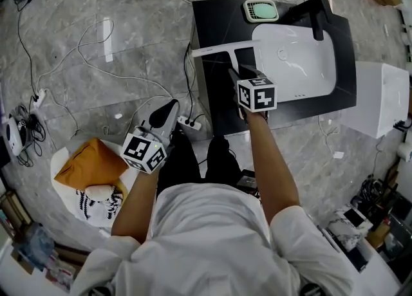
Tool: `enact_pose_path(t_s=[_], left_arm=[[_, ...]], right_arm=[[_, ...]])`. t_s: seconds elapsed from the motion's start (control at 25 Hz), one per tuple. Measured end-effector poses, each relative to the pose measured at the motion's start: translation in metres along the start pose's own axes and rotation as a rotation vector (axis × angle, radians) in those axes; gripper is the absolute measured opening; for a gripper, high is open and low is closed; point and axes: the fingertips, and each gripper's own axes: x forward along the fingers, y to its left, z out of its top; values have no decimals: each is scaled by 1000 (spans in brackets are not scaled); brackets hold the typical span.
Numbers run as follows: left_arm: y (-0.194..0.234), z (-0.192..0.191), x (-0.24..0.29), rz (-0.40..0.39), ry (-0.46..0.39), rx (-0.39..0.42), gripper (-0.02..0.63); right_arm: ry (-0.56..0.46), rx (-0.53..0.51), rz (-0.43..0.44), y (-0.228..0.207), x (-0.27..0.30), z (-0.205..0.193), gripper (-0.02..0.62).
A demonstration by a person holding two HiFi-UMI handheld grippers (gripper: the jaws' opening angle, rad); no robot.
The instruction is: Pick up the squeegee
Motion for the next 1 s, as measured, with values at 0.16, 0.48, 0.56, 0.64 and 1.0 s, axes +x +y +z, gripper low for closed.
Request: enact_pose_path(t_s=[0.16, 0.48, 0.56, 0.64, 1.0], left_arm=[[-2, -2, -1, 0, -4, -9, 9], [-12, 5, -2, -6, -23, 4, 9], [-16, 9, -3, -6, -30, 10, 9], [-20, 14, -5, -6, -39, 18, 9], [-39, 47, -10, 3, -96, 78, 9]], right_arm=[[-4, -4, -8, -2, -1, 0, 94], [-52, -9, -9, -1, -12, 11, 84], [-65, -14, -5, 1, -17, 16, 84], [-78, -21, -1, 3, -24, 20, 83], [-236, -62, 35, 15, -71, 61, 83]])
